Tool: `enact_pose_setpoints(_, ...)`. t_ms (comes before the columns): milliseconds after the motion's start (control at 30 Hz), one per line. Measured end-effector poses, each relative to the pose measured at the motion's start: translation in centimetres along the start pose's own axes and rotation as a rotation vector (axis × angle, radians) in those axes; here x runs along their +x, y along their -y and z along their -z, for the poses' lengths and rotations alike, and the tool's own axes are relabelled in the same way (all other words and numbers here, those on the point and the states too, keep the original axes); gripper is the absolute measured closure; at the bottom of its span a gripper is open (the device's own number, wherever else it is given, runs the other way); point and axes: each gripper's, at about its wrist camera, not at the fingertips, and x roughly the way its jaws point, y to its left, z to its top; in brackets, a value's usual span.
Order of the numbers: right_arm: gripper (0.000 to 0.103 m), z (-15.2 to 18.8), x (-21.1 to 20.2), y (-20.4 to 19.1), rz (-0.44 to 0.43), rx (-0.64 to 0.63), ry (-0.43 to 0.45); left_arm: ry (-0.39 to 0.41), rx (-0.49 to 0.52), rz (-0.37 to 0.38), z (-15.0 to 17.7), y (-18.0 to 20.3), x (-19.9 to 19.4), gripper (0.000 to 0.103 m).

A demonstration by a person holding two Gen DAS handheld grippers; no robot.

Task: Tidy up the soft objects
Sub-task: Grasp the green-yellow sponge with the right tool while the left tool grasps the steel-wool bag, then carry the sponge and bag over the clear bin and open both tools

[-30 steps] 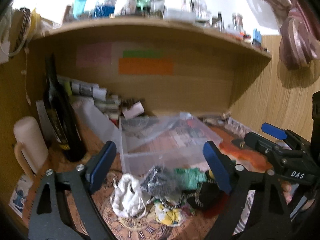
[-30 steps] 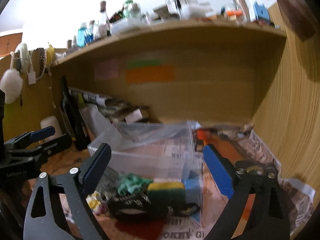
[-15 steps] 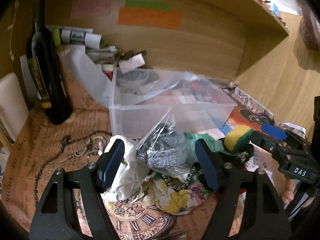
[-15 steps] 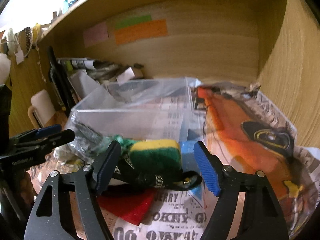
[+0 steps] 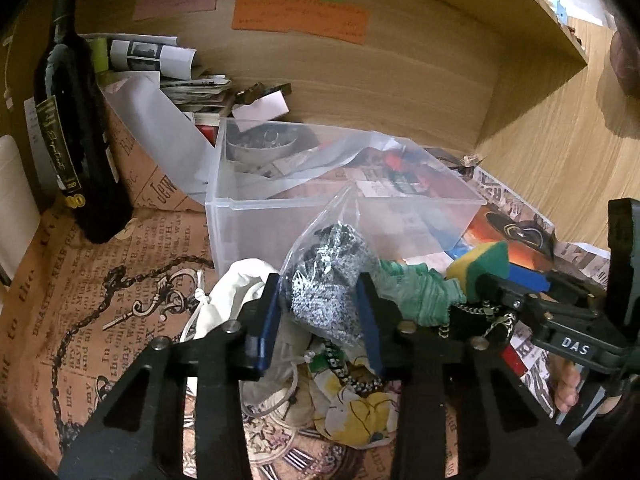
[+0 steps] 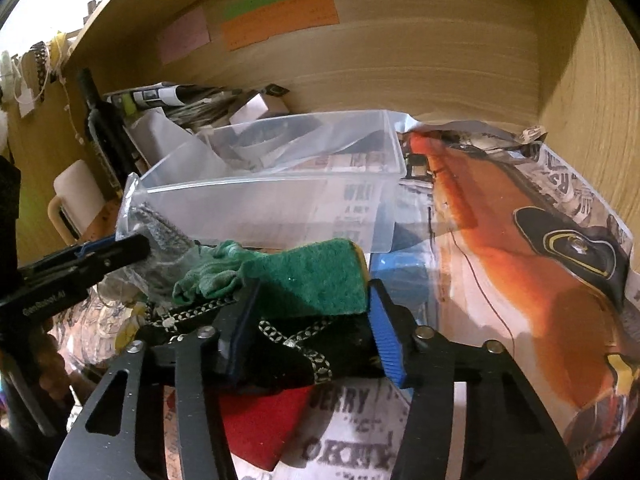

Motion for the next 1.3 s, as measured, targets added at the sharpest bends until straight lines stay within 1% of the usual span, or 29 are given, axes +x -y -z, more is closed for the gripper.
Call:
enact_pose_setpoints(67,0.065,-0.1,-0.1,0.2,0.002,0.006,0.004,0.007,-0.002,0.006,-0.1,0.0,-0.3,0.07)
enact_pose_setpoints(100,0.072,-0.2,-0.3,0.2,0.001,0.009,0.009,0.01,-0.003,0.008,-0.2,0.0,-0.4,0.071)
enact_pose_setpoints(133,0.076,-0.3,-0.4,0.3,0.004,0.01,0.014,0.016,-0.003,0.009,-0.3,-0.1,-0.6,0.072)
enact_pose_setpoints(233,0.078,-0.5,-0.8,0.4,0.003,0.013,0.029,0.037,-0.004,0.014,-0.7,-0.1,-1.3,0.074)
enact_pose_setpoints(267,0.08,-0.6,-1.0,0.4,0.005,0.011,0.04,0.047,-0.004,0.016,-0.9,-0.2,-1.7,0.075)
enact_pose_setpoints(500,0.085,-1.1,-2.1,0.1,-0.007,0.001,0.085,0.137,0.007,0.008,-2.5,0.0,-4.3,0.076)
enact_pose_setpoints(700,0.085,-3.0,-4.1,-0.3,-0.013,-0.013,0.175,0.211,0.023,-0.012,-4.7,0.1,-5.8,0.076)
enact_pose_setpoints(867,0.085,-4.9,-4.9,-0.8,0.002,-0.044,0.236,0.244,0.039,-0.03,-7.0,0.0,-5.9,0.076)
enact_pose_setpoints(967,0.085,-6.2,-4.7,-0.9,0.004,-0.058,0.257,0.241,0.039,-0.037,-8.3,-0.3,-5.3,0.076)
enact_pose_setpoints(1100,0.085,-8.0,-3.6,-1.2,-0.003,-0.071,0.256,0.208,0.044,-0.043,-9.8,-0.7,-3.7,0.076)
enact_pose_setpoints(1167,0.085,-8.5,-3.1,-1.5,-0.001,-0.081,0.249,0.178,0.045,-0.044,-10.6,-0.8,-2.6,0.076)
enact_pose_setpoints(1300,0.085,-9.5,-0.7,-1.8,0.0,-0.094,0.204,0.109,0.036,-0.044,-11.7,-1.3,0.1,0.076)
